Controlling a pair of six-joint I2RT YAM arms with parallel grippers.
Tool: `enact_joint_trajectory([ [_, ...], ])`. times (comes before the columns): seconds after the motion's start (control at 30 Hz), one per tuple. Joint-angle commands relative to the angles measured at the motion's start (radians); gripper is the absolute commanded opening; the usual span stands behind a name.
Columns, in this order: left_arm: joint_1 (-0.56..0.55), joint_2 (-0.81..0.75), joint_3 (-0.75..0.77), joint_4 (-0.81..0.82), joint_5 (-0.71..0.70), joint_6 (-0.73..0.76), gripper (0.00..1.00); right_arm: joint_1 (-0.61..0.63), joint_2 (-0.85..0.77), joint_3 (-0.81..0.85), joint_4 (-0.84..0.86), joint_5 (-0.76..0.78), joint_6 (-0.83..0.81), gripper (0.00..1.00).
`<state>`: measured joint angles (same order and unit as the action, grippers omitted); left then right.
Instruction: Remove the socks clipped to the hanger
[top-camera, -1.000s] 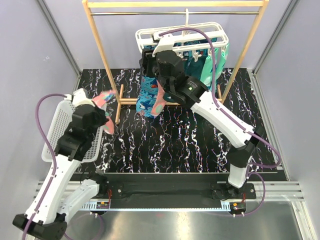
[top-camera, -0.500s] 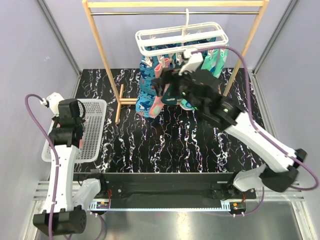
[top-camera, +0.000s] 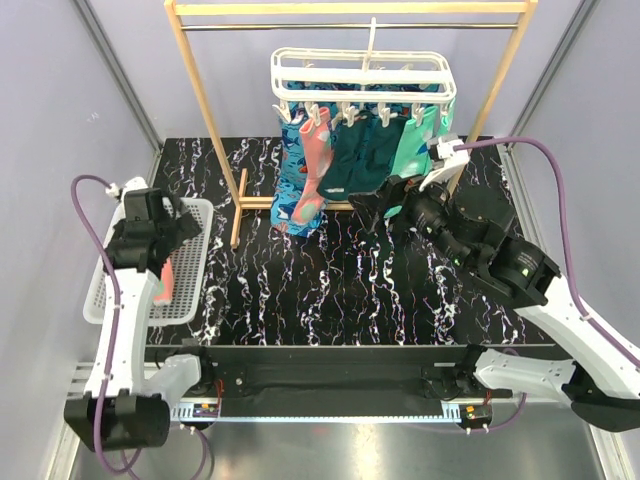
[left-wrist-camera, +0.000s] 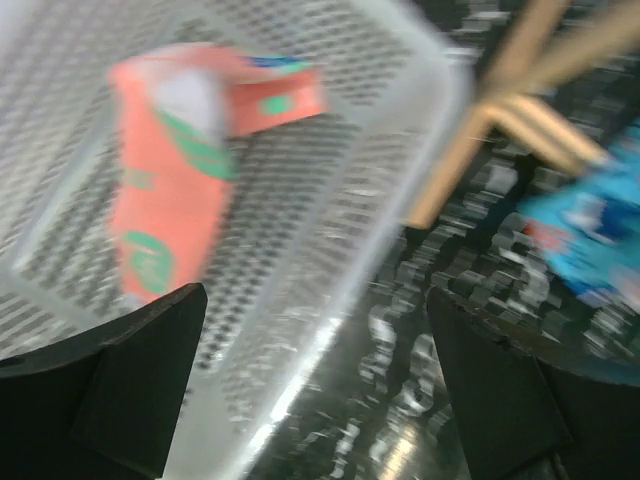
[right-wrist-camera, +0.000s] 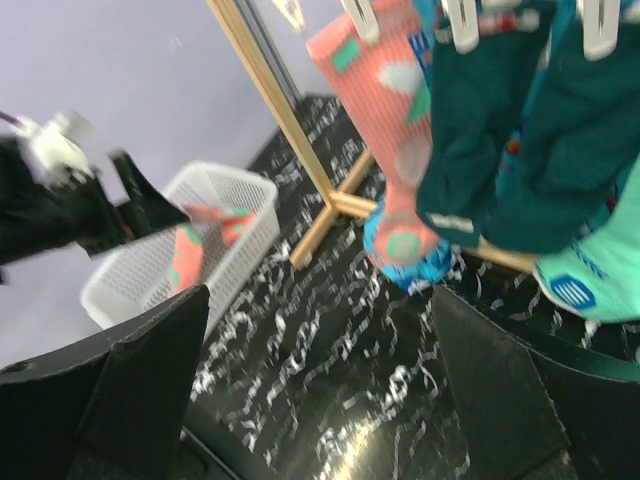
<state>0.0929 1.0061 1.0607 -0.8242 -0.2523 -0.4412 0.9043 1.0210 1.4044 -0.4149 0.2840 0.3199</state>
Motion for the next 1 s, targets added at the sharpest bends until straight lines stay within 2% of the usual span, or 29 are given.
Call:
enact_joint_trajectory([
  [0.0, -0.123, -0.099, 0.047, 0.124, 0.22, 0.015, 0.99, 0.005, -0.015, -0.056, -0.07, -0.002, 0.027, 1.0],
  [0.07, -0.23, -0.109, 0.029, 0.172, 0.295, 0.001, 0.97, 0.007, -0.03, -0.085, -0.071, 0.015, 0.039, 1.0],
  [0.17, -0.327, -0.072, 0.001, 0.247, 0.383, 0.004, 0.92, 0.005, -0.042, -0.108, -0.073, 0.014, 0.057, 1.0],
  [0.27, -0.381, -0.046, -0.051, 0.347, 0.471, 0.019, 0.88, 0.005, -0.053, -0.146, -0.079, 0.026, 0.073, 1.0],
  [0.47, -0.438, 0.014, -0.1, 0.534, 0.473, 0.036, 0.85, 0.005, -0.079, -0.168, -0.113, 0.035, 0.085, 1.0],
  [0.63, -0.446, 0.106, -0.123, 0.752, 0.374, 0.038, 0.87, 0.005, -0.094, -0.163, -0.147, 0.053, 0.085, 1.0],
  [0.7, -0.452, 0.133, -0.151, 0.917, 0.413, 0.055, 0.87, 0.005, -0.101, -0.153, -0.151, 0.053, 0.093, 1.0],
  [0.8, -0.481, 0.224, -0.142, 1.054, 0.475, 0.125, 0.87, 0.005, -0.105, -0.136, -0.177, 0.052, 0.091, 1.0],
  [0.97, -0.499, 0.348, -0.085, 1.146, 0.498, 0.167, 0.82, 0.005, -0.122, -0.098, -0.232, 0.063, 0.076, 1.0],
])
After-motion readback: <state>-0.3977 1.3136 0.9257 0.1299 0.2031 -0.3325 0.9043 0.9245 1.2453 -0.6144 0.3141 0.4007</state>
